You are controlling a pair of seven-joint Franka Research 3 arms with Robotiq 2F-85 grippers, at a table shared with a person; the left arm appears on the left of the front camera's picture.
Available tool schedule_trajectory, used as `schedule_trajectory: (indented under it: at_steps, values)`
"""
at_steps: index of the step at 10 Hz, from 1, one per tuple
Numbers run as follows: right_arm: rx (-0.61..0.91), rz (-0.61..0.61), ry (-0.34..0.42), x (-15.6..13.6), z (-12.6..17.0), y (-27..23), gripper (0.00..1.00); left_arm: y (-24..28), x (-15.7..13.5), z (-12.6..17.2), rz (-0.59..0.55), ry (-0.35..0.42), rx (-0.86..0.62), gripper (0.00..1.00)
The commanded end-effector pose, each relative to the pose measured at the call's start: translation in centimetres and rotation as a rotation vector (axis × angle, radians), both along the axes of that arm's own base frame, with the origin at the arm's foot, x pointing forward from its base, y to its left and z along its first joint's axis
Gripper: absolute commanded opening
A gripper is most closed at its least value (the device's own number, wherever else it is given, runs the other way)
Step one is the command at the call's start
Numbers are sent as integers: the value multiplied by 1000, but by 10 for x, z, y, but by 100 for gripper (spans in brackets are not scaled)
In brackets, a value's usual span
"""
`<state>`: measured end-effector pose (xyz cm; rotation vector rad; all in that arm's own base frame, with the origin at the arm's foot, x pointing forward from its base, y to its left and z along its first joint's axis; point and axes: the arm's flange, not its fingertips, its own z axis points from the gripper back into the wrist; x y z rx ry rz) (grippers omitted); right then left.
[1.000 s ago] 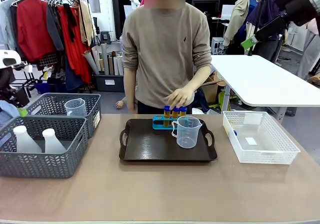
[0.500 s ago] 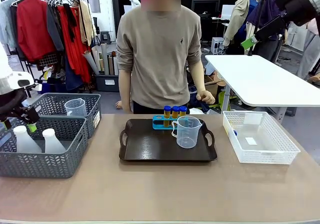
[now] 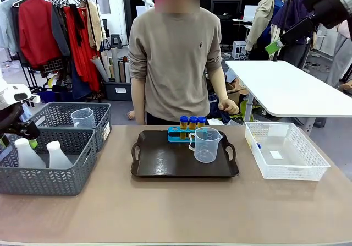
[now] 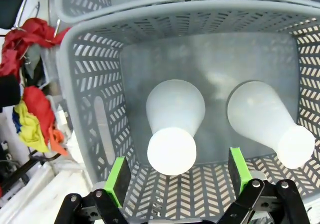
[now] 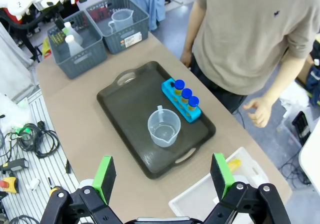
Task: Prepare the laboratory tools.
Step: Pick up one Small flask and place it on the Handle tray.
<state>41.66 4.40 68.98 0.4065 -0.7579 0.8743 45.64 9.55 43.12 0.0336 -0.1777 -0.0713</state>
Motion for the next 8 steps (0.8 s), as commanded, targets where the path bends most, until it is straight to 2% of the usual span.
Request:
schedule_trajectory:
  at_steps: [1, 5, 6, 8]
  values:
    - [22, 9, -4, 0, 2, 0, 100, 0, 3, -3, 7, -11, 5, 89]
    - [22, 9, -4, 0, 2, 0, 100, 1, 5, -3, 11, -16, 17, 10]
    - [22, 9, -4, 0, 2, 0, 100, 1, 6, -4, 12, -14, 17, 0]
    - [22, 9, -4, 0, 2, 0, 100, 2, 7, -4, 19, -9, 19, 0]
